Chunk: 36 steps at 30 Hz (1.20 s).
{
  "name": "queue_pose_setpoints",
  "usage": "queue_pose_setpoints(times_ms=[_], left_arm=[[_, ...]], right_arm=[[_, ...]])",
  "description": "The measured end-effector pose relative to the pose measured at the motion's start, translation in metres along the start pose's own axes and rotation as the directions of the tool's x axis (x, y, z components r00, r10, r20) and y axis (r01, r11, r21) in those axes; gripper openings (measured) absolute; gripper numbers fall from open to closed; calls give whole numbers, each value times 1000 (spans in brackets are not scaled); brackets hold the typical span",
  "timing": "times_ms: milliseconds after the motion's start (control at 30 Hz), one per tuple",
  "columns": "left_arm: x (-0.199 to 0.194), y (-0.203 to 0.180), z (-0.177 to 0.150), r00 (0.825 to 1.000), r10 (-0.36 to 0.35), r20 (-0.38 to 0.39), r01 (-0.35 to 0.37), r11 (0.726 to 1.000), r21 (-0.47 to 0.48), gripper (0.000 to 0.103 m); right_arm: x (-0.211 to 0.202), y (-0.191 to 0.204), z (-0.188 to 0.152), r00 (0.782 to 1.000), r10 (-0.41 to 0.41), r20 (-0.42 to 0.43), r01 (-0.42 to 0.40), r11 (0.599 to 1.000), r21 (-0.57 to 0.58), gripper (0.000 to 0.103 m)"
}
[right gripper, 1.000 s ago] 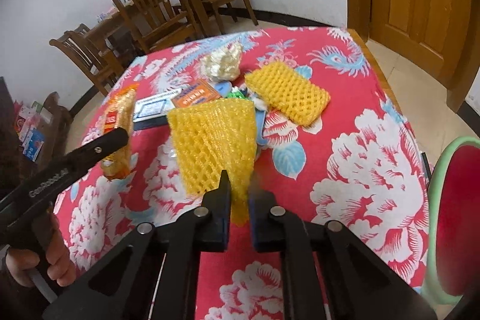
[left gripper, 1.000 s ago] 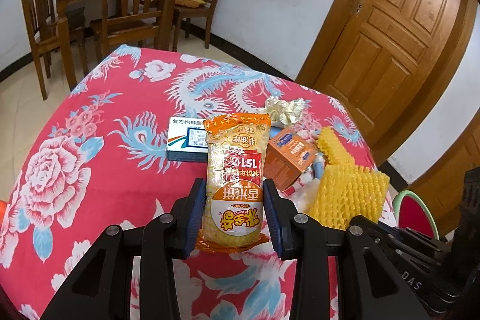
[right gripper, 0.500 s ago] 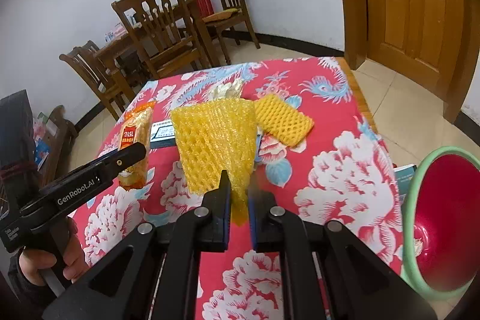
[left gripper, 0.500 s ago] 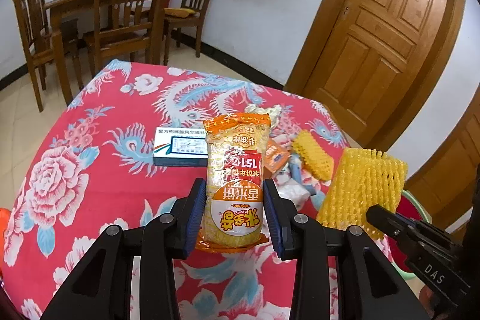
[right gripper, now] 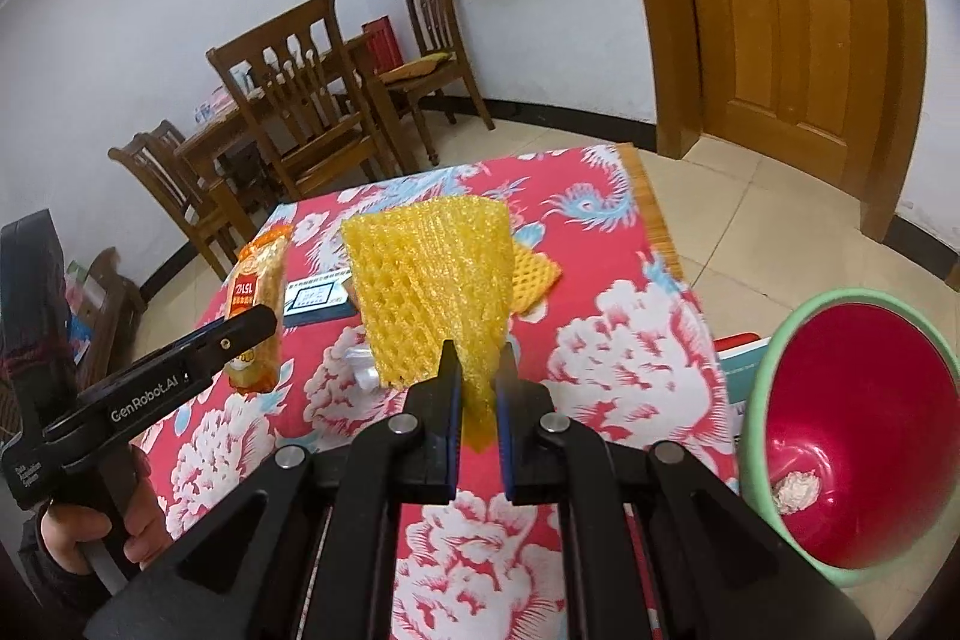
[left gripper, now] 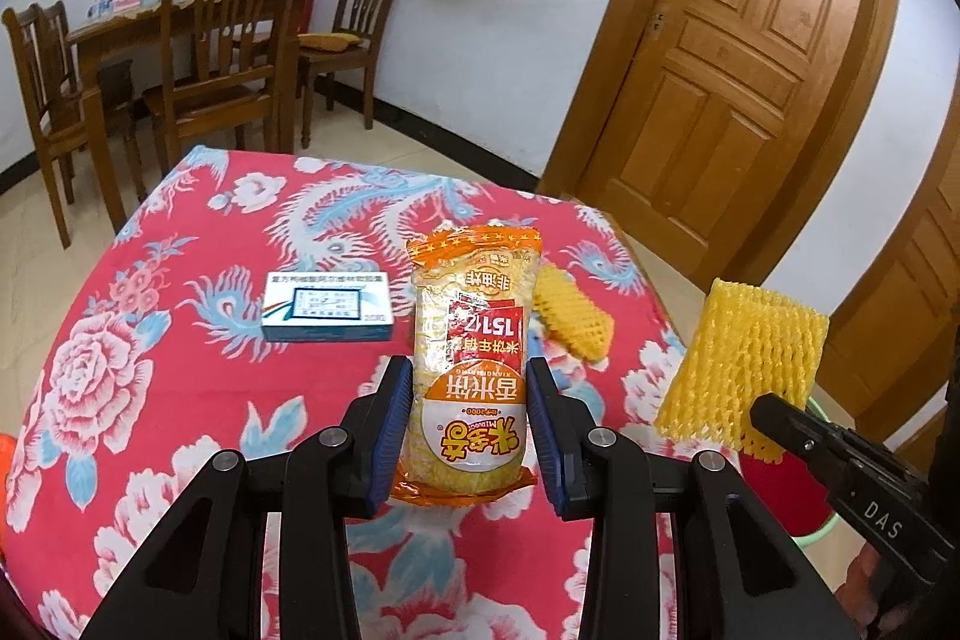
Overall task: Collect trash
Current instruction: 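Lift and carry the snack bag and yellow foam net over the red bucket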
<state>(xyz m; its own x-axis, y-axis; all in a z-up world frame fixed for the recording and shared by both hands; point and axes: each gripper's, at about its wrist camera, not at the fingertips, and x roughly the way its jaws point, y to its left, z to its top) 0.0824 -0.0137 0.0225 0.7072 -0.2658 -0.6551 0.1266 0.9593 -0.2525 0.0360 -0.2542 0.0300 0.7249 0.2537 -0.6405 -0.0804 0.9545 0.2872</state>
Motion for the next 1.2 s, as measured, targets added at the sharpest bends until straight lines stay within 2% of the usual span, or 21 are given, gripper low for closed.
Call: queue_pose_setpoints(times_ms=[800, 1200], left_arm=[[-3, -75, -5, 994, -110, -21, 112, 989, 99, 39], [4, -132, -12, 984, -171, -58, 179, 963, 199, 39]], right_arm=[[-57, -70, -5, 991, -94, 95, 84, 990, 111, 12], [-86, -111, -16, 979, -156, 128, 130, 973, 191, 12]])
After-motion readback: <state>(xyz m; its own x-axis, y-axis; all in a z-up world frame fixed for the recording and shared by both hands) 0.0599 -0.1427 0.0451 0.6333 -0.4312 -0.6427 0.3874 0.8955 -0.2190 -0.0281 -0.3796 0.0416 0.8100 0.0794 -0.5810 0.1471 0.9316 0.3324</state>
